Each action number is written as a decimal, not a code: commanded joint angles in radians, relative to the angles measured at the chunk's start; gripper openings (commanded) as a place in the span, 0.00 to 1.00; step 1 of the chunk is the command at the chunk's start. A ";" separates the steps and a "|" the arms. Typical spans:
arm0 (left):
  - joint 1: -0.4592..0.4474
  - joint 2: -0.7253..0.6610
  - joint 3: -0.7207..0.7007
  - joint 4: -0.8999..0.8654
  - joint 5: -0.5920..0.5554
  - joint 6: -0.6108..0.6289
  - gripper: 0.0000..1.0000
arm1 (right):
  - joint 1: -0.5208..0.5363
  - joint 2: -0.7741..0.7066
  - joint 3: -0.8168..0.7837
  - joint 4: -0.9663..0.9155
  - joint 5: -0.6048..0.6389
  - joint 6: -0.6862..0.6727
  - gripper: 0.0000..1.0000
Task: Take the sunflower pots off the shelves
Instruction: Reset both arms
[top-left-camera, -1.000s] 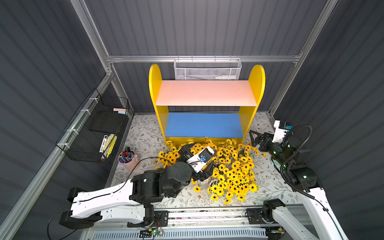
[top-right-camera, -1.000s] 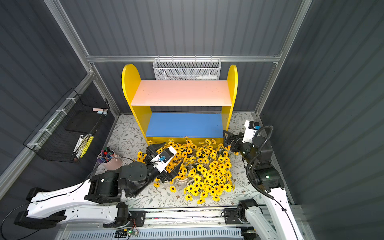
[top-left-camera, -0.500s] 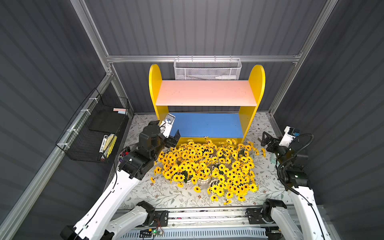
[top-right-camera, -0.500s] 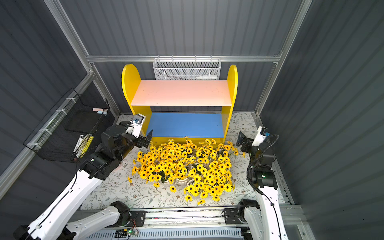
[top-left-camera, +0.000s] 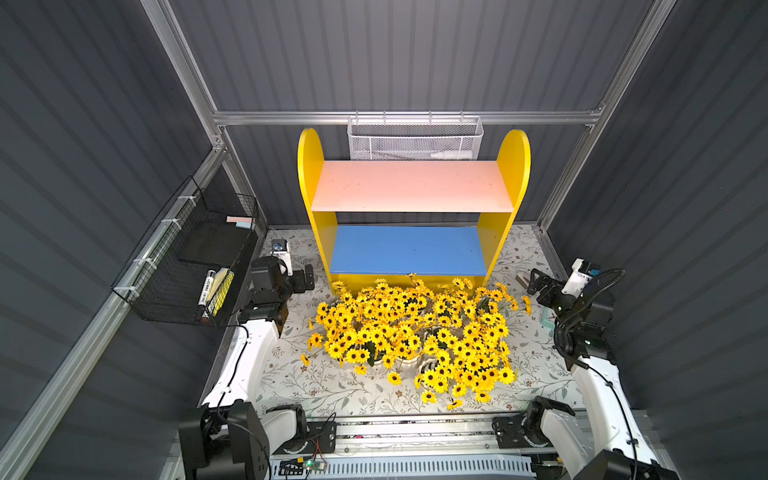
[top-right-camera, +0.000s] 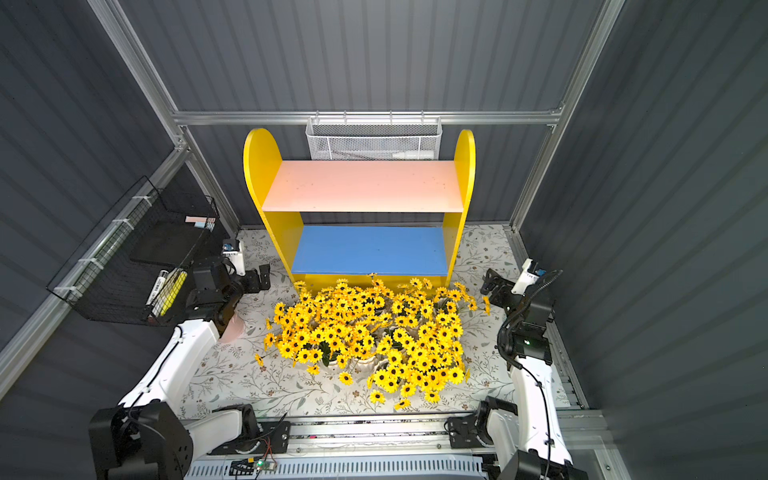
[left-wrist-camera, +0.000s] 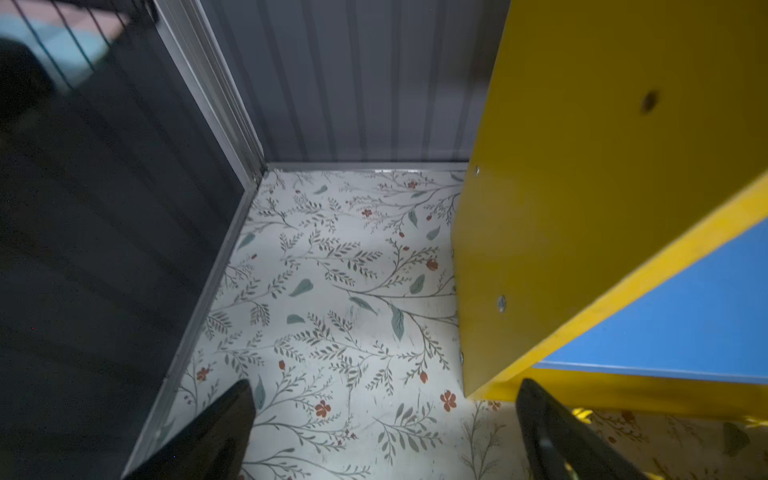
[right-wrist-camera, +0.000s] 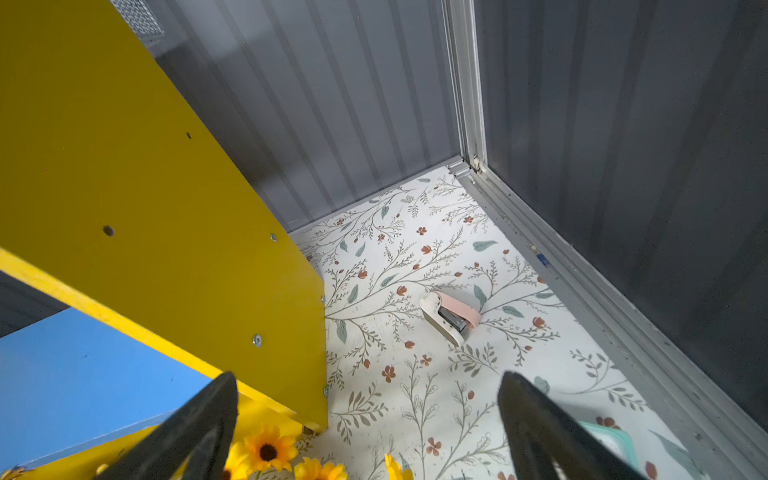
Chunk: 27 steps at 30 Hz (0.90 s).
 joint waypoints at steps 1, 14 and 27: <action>-0.003 0.068 -0.065 0.184 -0.038 -0.042 0.99 | -0.007 0.029 -0.018 0.068 -0.045 -0.027 0.99; -0.007 0.260 -0.371 0.679 -0.085 -0.063 0.99 | -0.007 0.287 0.012 0.202 -0.314 -0.145 0.99; -0.045 0.381 -0.408 0.872 -0.086 -0.047 0.99 | -0.004 0.325 -0.011 0.232 -0.274 -0.189 0.99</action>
